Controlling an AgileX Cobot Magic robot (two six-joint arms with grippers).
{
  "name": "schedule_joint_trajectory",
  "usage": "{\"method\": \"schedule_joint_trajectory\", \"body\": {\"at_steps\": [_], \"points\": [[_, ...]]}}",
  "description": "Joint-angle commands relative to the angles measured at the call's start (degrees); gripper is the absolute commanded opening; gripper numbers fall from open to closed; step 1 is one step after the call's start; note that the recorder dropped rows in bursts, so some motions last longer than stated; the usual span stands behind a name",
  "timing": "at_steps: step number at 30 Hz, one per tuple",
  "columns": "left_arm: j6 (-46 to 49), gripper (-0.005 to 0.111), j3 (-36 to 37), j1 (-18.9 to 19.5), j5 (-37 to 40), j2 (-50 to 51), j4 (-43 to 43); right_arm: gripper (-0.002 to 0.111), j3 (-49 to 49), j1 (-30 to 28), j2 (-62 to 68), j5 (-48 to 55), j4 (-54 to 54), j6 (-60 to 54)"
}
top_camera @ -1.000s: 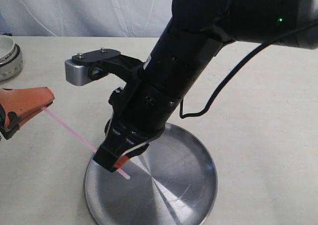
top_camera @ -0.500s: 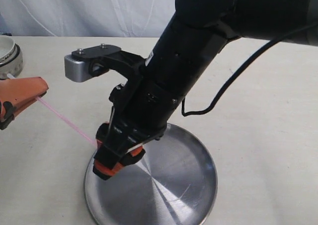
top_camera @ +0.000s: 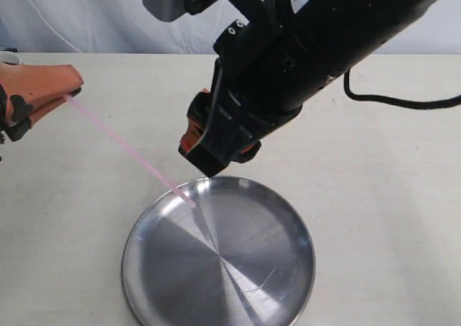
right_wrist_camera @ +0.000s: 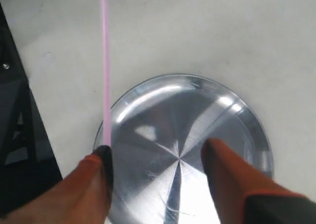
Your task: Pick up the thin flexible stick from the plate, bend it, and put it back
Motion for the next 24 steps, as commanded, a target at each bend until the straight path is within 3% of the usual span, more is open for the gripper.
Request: {"method": "schedule_joint_trajectory", "body": {"at_steps": [1,5,8,13,24], "points": [[1.88,0.000,-3.64,-6.27,-2.66,3.96,-0.52,0.054,-0.06,-0.07,-0.54,-0.49,-5.00,5.57],[4.46,0.000,-8.04,-15.57,-14.98,6.84,-0.52,0.054,-0.06,-0.07,-0.54,1.57,-3.98,7.56],[4.46,0.000,-11.93,-19.38,-16.64,11.67,-0.52,0.054,-0.06,-0.07,-0.54,1.44,-3.05,7.56],[3.27,0.000,-16.83,-19.94,-18.50,14.62,-0.52,0.054,-0.06,-0.07,-0.54,-0.73,-3.05,8.69],[-3.44,0.000,-17.65,-19.83,-23.55,14.87,-0.52,0.054,1.04,-0.07,-0.54,-9.59,-4.60,11.21]]}}
